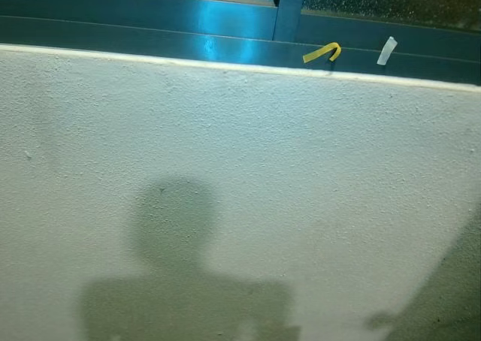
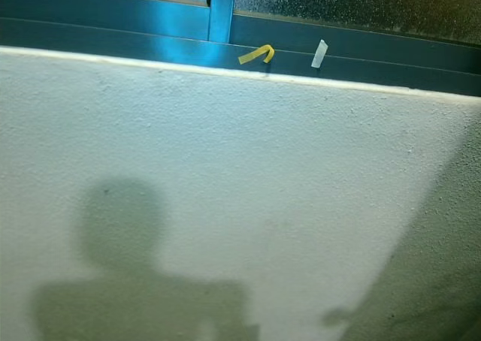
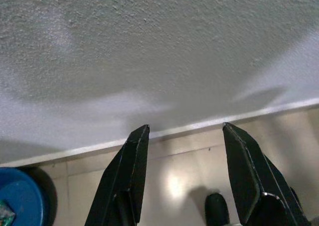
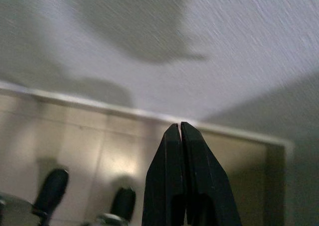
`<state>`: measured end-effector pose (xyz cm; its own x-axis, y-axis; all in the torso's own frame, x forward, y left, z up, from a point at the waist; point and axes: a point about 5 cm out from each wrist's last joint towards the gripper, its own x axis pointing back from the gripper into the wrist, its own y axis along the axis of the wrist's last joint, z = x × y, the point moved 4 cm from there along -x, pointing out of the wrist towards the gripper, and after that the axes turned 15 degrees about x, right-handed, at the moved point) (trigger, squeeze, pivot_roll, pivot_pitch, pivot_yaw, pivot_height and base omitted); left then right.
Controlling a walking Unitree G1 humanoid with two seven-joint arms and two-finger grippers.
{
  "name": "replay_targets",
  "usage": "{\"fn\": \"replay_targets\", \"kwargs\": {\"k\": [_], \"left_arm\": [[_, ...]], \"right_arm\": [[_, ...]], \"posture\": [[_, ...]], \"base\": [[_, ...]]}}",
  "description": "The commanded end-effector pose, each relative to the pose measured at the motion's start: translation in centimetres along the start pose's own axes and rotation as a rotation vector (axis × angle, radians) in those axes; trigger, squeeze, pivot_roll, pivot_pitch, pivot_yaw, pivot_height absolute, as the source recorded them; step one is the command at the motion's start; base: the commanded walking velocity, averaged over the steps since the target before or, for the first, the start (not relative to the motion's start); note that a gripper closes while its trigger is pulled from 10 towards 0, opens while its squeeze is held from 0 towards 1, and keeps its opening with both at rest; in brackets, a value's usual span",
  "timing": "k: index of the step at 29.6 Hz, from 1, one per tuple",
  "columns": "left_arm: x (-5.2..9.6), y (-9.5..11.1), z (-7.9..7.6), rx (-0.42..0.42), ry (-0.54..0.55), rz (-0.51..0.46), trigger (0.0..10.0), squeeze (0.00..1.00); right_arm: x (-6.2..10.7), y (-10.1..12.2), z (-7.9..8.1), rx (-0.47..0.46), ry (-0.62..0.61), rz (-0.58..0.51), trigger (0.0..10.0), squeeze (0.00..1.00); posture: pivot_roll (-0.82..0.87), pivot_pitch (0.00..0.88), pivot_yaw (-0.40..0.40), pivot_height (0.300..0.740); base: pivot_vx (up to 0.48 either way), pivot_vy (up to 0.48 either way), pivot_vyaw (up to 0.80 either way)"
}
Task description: Clothes washing
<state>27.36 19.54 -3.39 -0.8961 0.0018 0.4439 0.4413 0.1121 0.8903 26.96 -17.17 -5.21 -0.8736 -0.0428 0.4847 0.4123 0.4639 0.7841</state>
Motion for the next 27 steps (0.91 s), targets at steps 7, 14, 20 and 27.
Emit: {"fn": "replay_targets", "kwargs": {"k": [7, 14, 20, 27], "left_arm": [[0.2, -4.7, -1.2, 0.031, 0.031, 0.184, 10.0, 0.00], [-0.9, -2.5, -0.8, 0.043, 0.029, 0.127, 10.0, 0.00], [-1.9, 2.6, -1.6, 0.064, -0.021, -0.062, 10.0, 0.00], [0.2, 6.3, -1.7, 0.040, -0.067, -0.240, 10.0, 0.00]], "right_arm": [[2.3, -6.2, 0.0, -0.025, -0.059, 0.213, 10.0, 0.00], [0.5, -2.5, -1.0, -0.075, -0.120, 0.089, 10.0, 0.00], [-0.8, 2.9, -2.5, -0.101, -0.167, -0.120, 10.0, 0.00], [0.0, 7.0, -2.9, -0.101, -0.193, -0.312, 10.0, 0.00]], "posture": [[0.01, 0.043, 0.024, 0.740], [-0.01, 0.051, 0.045, 0.740], [0.00, 0.056, 0.050, 0.740], [0.01, 0.065, 0.038, 0.740]], "base": [[0.000, 0.000, 0.00], [0.000, 0.000, 0.00], [0.000, 0.000, 0.00], [0.000, 0.000, 0.00]]}}
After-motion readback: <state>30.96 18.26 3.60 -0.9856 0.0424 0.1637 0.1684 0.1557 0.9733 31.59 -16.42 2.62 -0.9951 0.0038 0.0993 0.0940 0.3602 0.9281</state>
